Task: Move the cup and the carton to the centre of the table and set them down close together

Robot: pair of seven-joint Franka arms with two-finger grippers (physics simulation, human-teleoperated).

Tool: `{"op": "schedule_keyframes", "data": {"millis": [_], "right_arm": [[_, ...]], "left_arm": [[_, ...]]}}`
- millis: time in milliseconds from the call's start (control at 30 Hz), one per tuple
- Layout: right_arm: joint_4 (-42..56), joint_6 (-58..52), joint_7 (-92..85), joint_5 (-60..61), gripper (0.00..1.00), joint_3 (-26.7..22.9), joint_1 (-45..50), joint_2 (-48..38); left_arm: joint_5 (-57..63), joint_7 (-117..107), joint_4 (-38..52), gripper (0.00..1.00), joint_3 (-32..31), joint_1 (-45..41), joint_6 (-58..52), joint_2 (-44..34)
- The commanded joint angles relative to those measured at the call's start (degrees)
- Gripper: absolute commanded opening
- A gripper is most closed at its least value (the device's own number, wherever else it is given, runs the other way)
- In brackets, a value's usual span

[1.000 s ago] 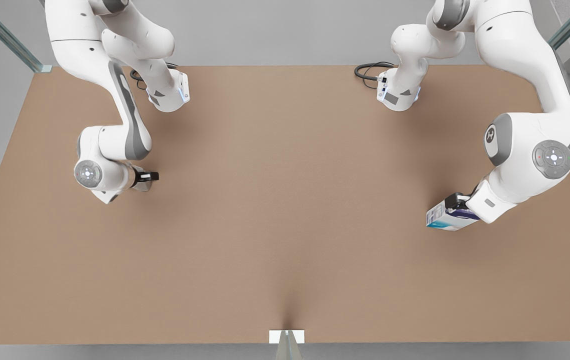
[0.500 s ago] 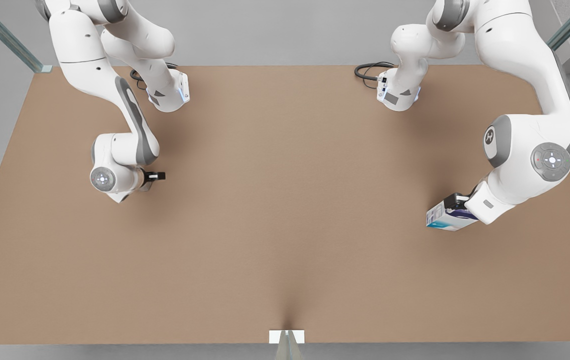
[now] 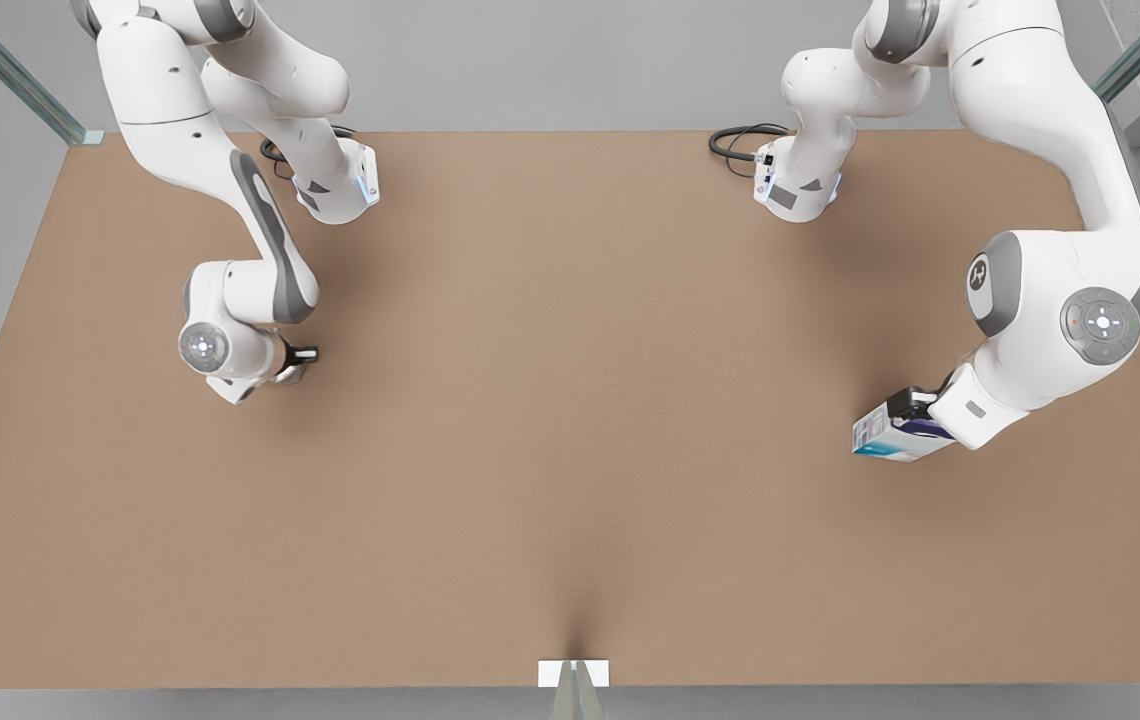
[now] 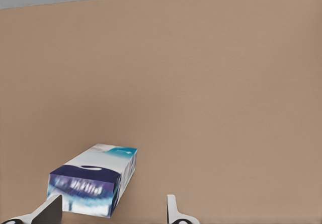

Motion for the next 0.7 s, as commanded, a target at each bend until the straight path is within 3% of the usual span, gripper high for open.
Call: {"op": "schedule_keyframes", "data": {"millis": [0, 400, 567, 667], "right_arm": [[0.00, -0.01, -0.29, 0.00, 0.21, 0.00, 0.03, 0.00], [1.41, -0.54, -5.13, -3.69, 0.21, -0.18, -1.38, -1.85], [9.14, -5.99, -1.26, -2.99, 0.21, 1.85, 1.78, -3.78], [22.31, -11.87, 1.11, -0.53, 0.21, 3.16, 5.65, 2.45]], "left_arm": [[0.01, 0.01, 0.00, 1.00, 0.00, 0.00, 0.07, 0.00], [0.01, 0.01, 0.18, 1.00, 0.00, 0.00, 0.07, -0.09], [0.09, 0.10, 0.18, 1.00, 0.00, 0.00, 0.07, -0.09], [0.09, 0.01, 0.18, 1.00, 0.00, 0.09, 0.07, 0.00]]}}
